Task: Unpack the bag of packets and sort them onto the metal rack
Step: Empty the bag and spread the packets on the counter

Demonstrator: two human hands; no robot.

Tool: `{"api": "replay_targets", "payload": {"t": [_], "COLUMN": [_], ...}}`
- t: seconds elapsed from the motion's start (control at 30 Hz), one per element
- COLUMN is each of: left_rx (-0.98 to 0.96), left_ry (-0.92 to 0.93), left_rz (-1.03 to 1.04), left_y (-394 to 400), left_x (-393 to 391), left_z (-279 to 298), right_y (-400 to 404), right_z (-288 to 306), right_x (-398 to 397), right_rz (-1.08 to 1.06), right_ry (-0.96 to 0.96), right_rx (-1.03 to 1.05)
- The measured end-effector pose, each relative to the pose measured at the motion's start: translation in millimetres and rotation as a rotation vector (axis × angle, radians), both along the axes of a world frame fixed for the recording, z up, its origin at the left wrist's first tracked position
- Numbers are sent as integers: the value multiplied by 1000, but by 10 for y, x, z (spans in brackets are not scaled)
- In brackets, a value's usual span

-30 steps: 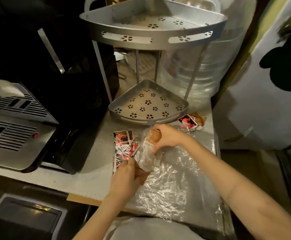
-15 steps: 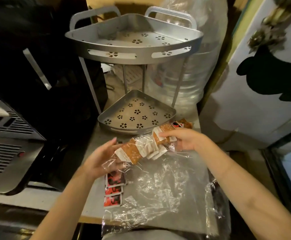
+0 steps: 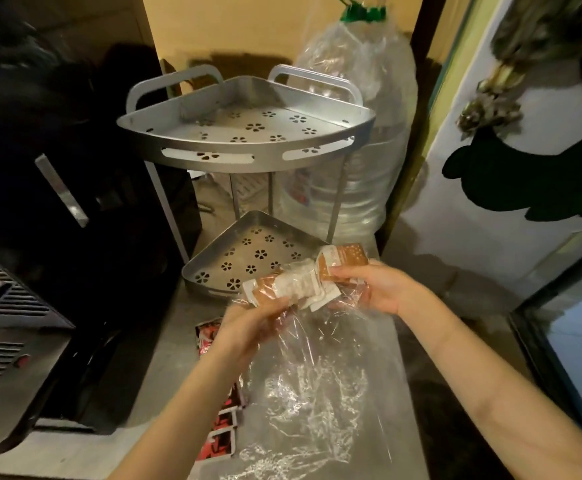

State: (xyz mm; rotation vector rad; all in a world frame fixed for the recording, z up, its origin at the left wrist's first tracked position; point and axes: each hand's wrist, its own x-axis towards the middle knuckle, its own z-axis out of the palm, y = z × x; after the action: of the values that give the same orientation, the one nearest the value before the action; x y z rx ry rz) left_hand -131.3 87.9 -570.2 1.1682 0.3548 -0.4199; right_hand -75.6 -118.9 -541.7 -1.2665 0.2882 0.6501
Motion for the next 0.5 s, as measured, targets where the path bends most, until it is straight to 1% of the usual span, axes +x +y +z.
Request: {"api": "replay_targets", "payload": {"t": [0.13,0.2,0.27,0.4,0.5], "left_rx": [162,206,252,240,247], "left_ry": [-89,-167,-284,-507,-623], "left_rz": [28,19,23,-10,-30], "left_y": [2,33,68,114,182], "left_x": [150,207,249,299,377], "left_z": [392,611,856,1399,1791], "right_y": [16,24,23,52,109], "right_z": [414,619,818,1247,1618], "right_x": [-1,-1,11,45,70], "right_rz": [-2,12,20,10,10], "right_ry": [-177,-277,-355,-476,-566], "right_rx": [2,6,44,79,75]}}
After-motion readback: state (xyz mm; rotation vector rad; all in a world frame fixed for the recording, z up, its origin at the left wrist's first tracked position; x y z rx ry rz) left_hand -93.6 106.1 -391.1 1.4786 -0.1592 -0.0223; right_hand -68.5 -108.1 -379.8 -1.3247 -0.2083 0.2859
